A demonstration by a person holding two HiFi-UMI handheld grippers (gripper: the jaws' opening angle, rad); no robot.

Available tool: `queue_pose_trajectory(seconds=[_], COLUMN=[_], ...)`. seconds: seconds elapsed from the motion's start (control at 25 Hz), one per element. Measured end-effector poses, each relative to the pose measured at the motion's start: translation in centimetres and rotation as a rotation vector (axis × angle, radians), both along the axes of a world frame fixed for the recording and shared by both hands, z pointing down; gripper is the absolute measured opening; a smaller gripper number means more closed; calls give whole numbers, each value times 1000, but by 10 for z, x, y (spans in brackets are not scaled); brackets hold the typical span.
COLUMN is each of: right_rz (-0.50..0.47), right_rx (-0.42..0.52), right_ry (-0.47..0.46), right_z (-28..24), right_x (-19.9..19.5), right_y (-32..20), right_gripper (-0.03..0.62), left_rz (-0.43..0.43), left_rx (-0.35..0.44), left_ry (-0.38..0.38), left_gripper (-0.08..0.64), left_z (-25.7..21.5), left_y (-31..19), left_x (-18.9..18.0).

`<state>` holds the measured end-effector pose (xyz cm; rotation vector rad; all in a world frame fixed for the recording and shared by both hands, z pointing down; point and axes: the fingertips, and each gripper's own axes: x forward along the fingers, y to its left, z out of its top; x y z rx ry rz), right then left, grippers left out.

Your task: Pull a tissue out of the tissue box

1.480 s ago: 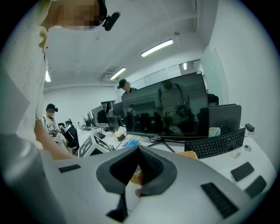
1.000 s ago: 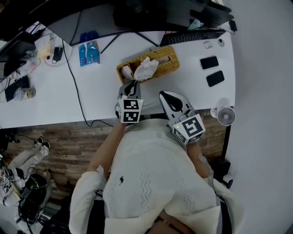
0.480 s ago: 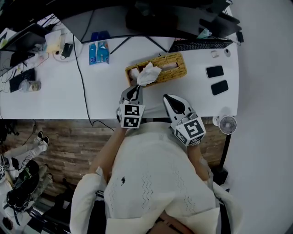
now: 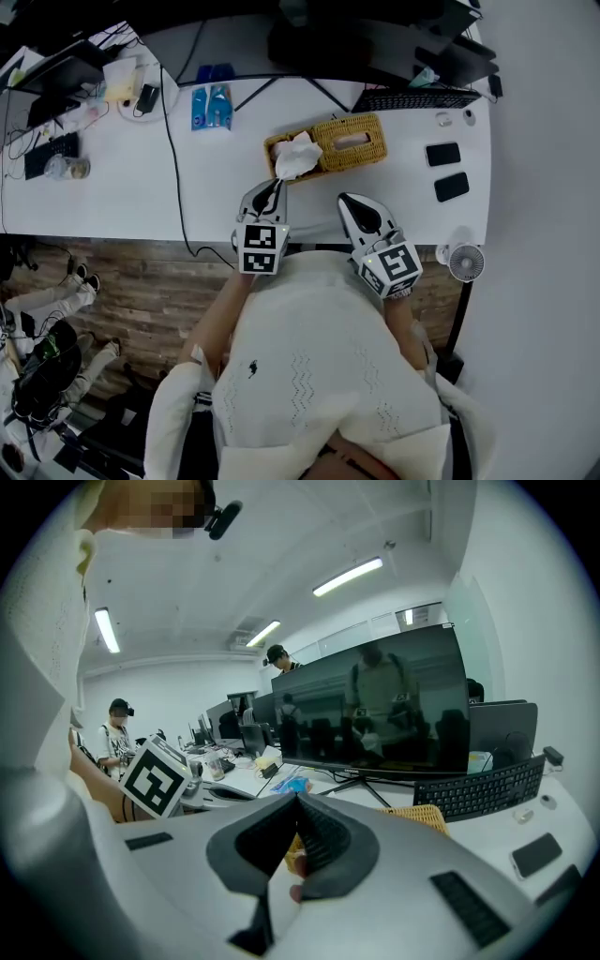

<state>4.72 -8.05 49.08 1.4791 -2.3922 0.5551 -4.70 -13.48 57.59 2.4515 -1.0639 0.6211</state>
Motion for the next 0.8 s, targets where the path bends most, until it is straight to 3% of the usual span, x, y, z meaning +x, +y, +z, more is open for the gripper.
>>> queue_pose_trajectory(seconds=[0.8], right_rz=[-23], right_rx=[22], right_ry=[26], right_z=[-9], right_x=[-11], right_y=[4], right_gripper=[2], left_rz=[-18], left_rx=[89], left_ry=[67], left_gripper=[21], left_z=[-44], left_y=[9], left_x=[-19])
